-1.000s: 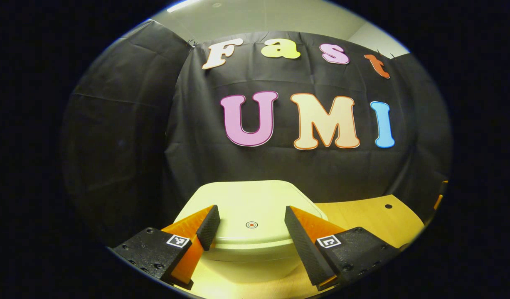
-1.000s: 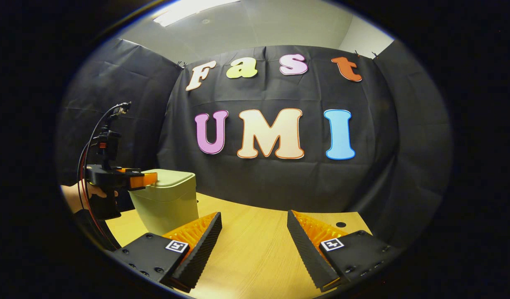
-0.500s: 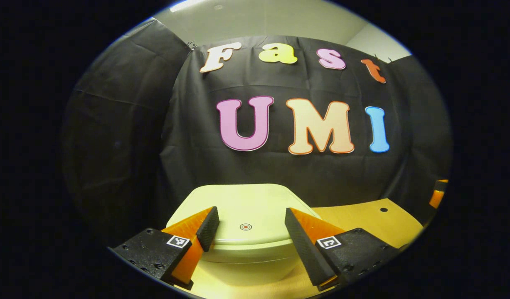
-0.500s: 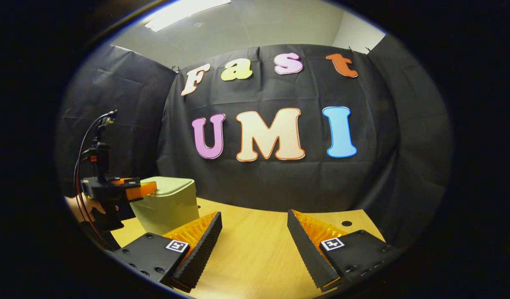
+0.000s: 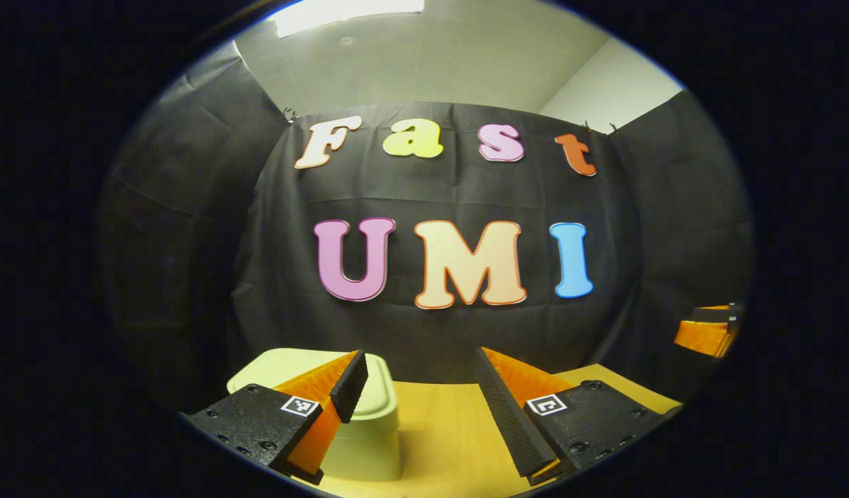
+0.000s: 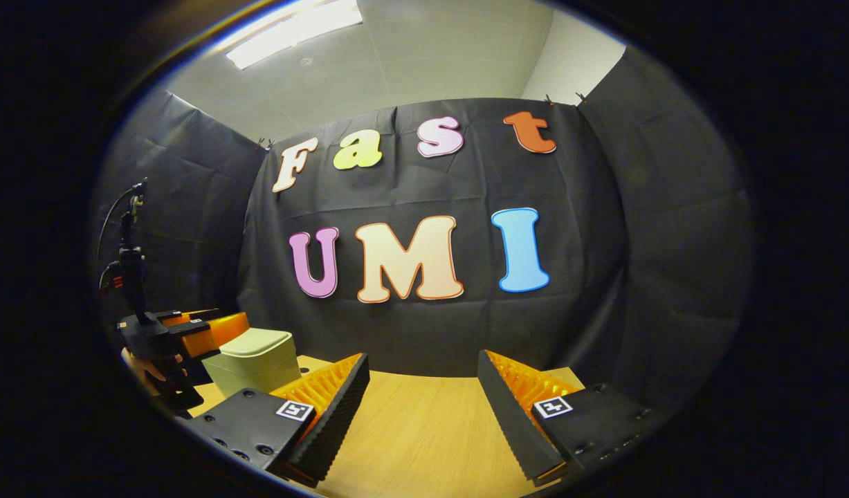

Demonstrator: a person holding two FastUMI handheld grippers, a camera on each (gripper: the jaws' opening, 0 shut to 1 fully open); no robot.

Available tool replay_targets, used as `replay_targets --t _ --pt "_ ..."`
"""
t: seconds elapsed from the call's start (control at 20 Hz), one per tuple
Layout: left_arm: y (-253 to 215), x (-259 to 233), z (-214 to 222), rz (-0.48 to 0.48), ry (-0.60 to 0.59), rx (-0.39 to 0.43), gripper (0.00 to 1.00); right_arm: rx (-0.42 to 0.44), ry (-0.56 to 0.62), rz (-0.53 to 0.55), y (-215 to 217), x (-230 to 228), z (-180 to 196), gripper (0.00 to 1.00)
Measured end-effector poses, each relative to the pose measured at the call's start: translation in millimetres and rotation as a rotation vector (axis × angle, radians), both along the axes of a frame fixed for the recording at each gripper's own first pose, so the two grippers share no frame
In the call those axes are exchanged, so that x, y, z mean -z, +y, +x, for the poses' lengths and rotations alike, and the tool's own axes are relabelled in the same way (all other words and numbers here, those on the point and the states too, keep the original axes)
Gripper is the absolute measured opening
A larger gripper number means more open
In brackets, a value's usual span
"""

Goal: Press the lid of the desktop garbage bin to open it, pick up the crumpled paper on the desktop and throw it into the bin, then pick up the pop can on the desktop and drop it into the bin, and finally close the garbage bin lid.

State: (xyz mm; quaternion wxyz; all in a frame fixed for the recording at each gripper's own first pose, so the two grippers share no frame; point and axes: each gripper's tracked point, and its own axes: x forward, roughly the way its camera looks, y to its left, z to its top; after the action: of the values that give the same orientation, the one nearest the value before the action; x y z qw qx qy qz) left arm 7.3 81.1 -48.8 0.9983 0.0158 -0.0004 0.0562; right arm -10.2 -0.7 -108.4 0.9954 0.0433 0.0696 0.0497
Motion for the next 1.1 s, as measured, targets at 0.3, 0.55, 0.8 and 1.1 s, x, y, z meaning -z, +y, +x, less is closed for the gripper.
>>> replay_targets --t 0.3,0.55,0.8,1.1 --pt "-89.3 -7.9 -4.5 0.020 -0.011 0.092 0.92 0.053 -0.080 -0.048 -56.9 -44.4 -12.4 0.99" --pt "-138.9 -15.6 -10.5 -0.002 0.002 0.242 0.95 0.109 -0.152 -0.041 -64.0 -77.6 -35.3 0.98" --pt "-138.7 -37.5 -26.1 0.016 -0.054 0.301 0.92 0.147 -0.171 -0.069 -49.9 -85.2 -46.0 0.98" --pt "-107.5 -27.2 -32.2 -0.034 -0.012 0.264 0.92 0.131 -0.175 -0.084 -21.1 -89.4 -51.0 0.98"
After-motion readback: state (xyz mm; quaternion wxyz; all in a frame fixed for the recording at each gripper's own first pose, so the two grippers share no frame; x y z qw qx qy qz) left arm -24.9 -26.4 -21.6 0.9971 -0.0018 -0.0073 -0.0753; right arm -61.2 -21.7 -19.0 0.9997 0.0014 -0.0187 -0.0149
